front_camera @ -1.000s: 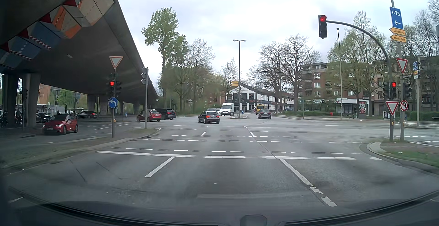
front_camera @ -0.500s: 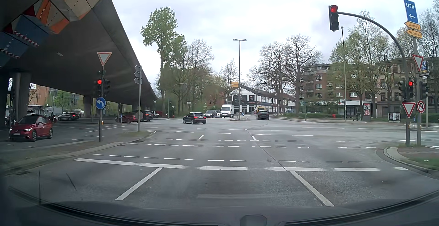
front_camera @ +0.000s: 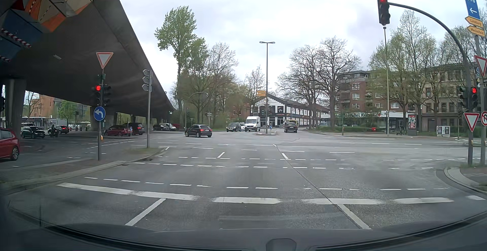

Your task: Follow the waypoints while adhering to traffic rules and regulations

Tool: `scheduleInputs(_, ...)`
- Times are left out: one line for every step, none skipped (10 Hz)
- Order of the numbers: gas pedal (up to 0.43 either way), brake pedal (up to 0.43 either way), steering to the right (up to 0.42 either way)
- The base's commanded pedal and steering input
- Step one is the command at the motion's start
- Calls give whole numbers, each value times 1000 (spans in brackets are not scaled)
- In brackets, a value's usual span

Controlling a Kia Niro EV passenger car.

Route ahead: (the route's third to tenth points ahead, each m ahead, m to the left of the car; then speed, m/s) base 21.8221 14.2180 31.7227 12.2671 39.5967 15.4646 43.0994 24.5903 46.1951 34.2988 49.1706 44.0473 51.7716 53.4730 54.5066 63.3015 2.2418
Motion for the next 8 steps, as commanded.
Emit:
scheduleInputs(0, 152, -7)
scheduleInputs(0, 152, -7)
scheduleInputs(0, 159, -7)
scheduleInputs(0, 159, -7)
scheduleInputs(0, 152, -7)
scheduleInputs(0, 146, -7)
scheduleInputs(0, 134, -7)
scheduleInputs(0, 128, -7)
